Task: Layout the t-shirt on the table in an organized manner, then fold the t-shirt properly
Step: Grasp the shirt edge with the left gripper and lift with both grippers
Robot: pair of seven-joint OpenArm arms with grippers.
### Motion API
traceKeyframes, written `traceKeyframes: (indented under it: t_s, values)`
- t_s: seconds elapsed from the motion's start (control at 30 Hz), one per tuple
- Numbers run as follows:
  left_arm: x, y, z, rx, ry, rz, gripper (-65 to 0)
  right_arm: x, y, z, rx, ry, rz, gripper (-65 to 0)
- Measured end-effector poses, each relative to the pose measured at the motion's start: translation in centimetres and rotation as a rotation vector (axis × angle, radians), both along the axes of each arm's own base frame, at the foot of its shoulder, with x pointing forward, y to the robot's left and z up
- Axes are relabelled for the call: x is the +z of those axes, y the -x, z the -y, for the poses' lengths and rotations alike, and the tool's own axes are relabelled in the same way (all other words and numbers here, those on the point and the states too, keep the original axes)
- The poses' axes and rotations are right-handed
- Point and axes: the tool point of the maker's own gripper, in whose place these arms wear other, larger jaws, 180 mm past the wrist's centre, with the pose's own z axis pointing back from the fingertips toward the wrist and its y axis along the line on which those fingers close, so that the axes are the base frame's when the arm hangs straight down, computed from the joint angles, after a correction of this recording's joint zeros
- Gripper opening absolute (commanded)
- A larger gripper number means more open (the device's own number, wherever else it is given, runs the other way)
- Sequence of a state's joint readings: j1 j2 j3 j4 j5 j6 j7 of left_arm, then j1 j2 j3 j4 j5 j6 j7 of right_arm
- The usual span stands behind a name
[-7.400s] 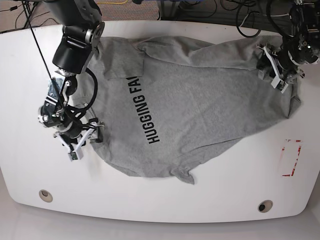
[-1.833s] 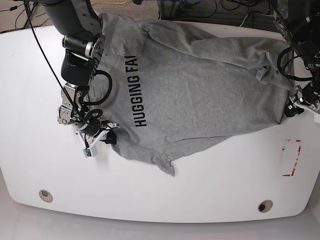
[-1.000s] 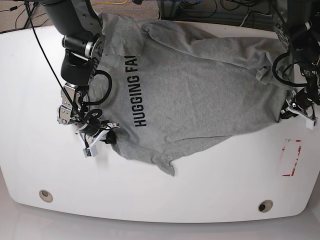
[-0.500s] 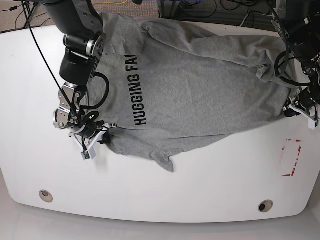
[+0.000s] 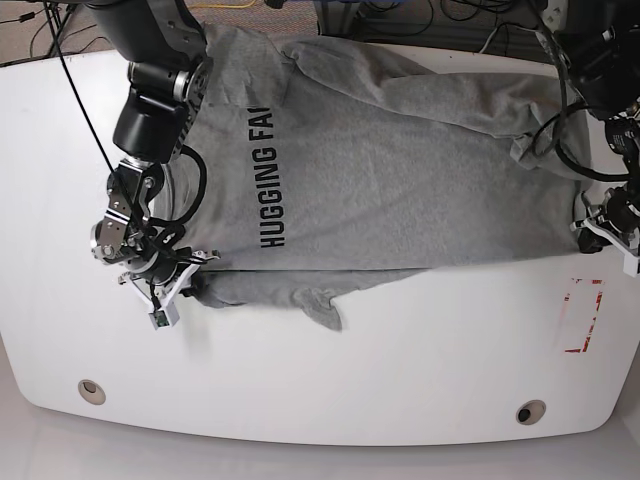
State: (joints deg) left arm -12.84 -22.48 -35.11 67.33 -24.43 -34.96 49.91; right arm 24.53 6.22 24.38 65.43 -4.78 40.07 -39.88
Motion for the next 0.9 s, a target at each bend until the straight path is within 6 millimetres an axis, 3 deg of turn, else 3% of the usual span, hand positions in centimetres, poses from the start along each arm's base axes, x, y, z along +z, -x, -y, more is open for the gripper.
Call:
traceKeyframes:
  t_s: [0.47,0.67,0.9]
  values:
    - [6.5,-3.0,0.4,-0.017,-0.104,0.124,-63.3,6.0,-0.6,2.0,-0.016,0.131,0.101,-65.0]
    - [11.6,-5.3,2.0,-0.045,-0.154,0.226,-63.3,9.2,-2.1,2.1,0.045,0.252,0.129,-65.0]
    - [18.6,-7.9,3.3,-0.076,-0.214,0.340,-63.2,15.9,-4.4,1.8,0.079,0.361,0.258,-65.0]
